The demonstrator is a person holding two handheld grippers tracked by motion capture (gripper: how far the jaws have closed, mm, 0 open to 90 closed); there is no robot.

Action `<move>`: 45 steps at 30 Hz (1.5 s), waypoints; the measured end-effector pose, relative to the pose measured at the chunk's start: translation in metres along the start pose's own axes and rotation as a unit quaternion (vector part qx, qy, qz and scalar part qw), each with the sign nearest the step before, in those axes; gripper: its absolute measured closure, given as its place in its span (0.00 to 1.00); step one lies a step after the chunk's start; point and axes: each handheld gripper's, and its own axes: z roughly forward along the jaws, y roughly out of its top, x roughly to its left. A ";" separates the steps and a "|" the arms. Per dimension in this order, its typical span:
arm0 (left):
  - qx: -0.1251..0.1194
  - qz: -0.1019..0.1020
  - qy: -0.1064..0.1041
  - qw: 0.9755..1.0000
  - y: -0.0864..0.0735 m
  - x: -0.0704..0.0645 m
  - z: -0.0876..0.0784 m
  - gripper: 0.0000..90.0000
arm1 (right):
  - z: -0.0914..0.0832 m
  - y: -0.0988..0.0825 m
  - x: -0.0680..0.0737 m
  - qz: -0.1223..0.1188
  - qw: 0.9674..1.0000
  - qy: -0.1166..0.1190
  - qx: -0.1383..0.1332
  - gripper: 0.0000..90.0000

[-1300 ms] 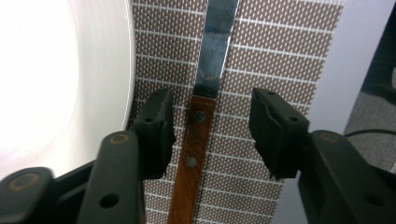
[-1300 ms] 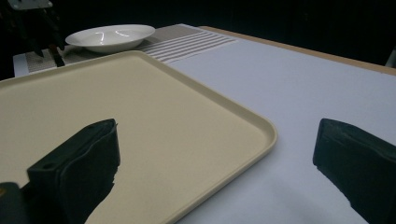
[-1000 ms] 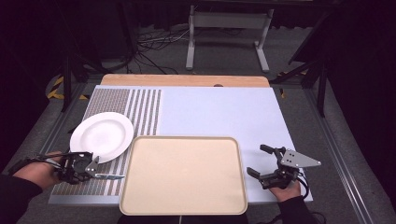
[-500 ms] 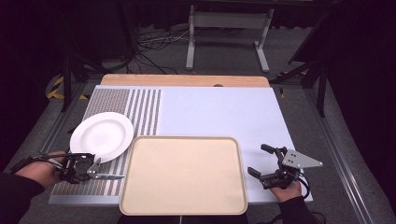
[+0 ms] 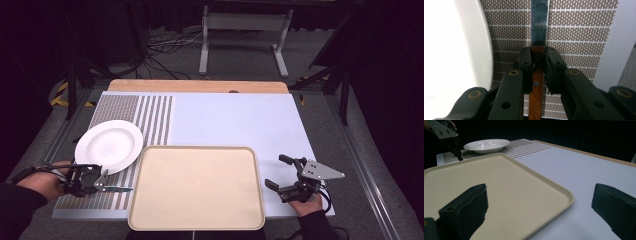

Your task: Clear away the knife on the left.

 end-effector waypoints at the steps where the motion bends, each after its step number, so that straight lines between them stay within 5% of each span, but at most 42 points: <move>1: 0.003 -0.006 0.001 1.000 -0.001 0.000 -0.001 0.86 | 0.000 0.000 0.000 0.000 1.000 0.000 0.000 0.01; 6: 0.023 -0.017 0.011 1.000 -0.005 0.002 -0.015 0.86 | 0.001 0.000 0.000 0.000 1.000 0.000 0.002 0.01; 13: -0.007 -0.069 0.008 0.998 -0.011 0.002 -0.039 0.86 | 0.001 0.000 0.000 0.002 1.000 0.000 0.004 0.01; 15: -0.007 -0.068 0.009 0.998 -0.010 0.003 -0.042 0.86 | 0.002 -0.001 0.000 0.002 1.000 0.000 0.006 0.01; 17: -0.023 -0.095 0.005 0.995 -0.007 0.004 -0.051 0.86 | 0.001 -0.001 0.000 0.000 1.000 0.000 0.005 0.01; 20: -0.034 -0.098 0.009 0.995 -0.005 0.004 -0.056 0.86 | 0.001 -0.001 0.000 0.001 1.000 -0.002 0.006 0.01; 21: -0.051 -0.121 0.004 0.991 -0.001 0.004 -0.062 0.86 | 0.001 -0.001 0.000 0.003 1.000 -0.002 0.006 0.01; 26: -0.073 -0.140 -0.006 0.987 0.007 0.005 -0.070 0.86 | 0.002 -0.002 0.000 0.004 1.000 -0.001 0.009 0.01; 28: -0.093 -0.157 -0.024 0.983 0.009 0.007 -0.074 0.86 | 0.002 -0.001 0.000 0.004 1.000 -0.001 0.008 0.01; 30: -0.121 -0.186 -0.043 0.974 0.011 0.008 -0.080 0.86 | 0.002 -0.002 -0.001 0.005 1.000 0.000 0.009 0.01; 31: -0.121 -0.186 -0.043 0.974 0.011 0.008 -0.080 0.86 | 0.002 -0.002 -0.001 0.005 1.000 0.000 0.009 0.01; 33: -0.141 -0.214 -0.059 0.965 0.013 0.011 -0.085 0.86 | 0.002 -0.002 -0.001 0.006 1.000 0.001 0.010 0.01; 34: -0.141 -0.214 -0.059 0.965 0.013 0.011 -0.085 0.86 | 0.002 -0.002 -0.001 0.006 1.000 0.001 0.010 0.01; 37: -0.147 -0.243 -0.080 0.955 0.015 0.013 -0.085 0.86 | 0.002 -0.002 -0.001 0.006 1.000 0.001 0.009 0.01; 39: -0.152 -0.253 -0.090 0.951 0.015 0.014 -0.085 0.86 | 0.002 -0.002 -0.001 0.006 1.000 0.001 0.009 0.01; 42: -0.164 -0.278 -0.109 0.940 0.017 0.016 -0.086 0.86 | 0.002 -0.002 -0.001 0.007 1.000 0.003 0.010 0.01; 44: -0.168 -0.281 -0.109 0.939 0.018 0.016 -0.086 0.86 | 0.002 -0.002 -0.001 0.007 1.000 0.003 0.010 0.01; 45: -0.173 -0.293 -0.112 0.933 0.019 0.017 -0.086 0.86 | 0.002 -0.002 -0.001 0.007 1.000 0.001 0.010 0.01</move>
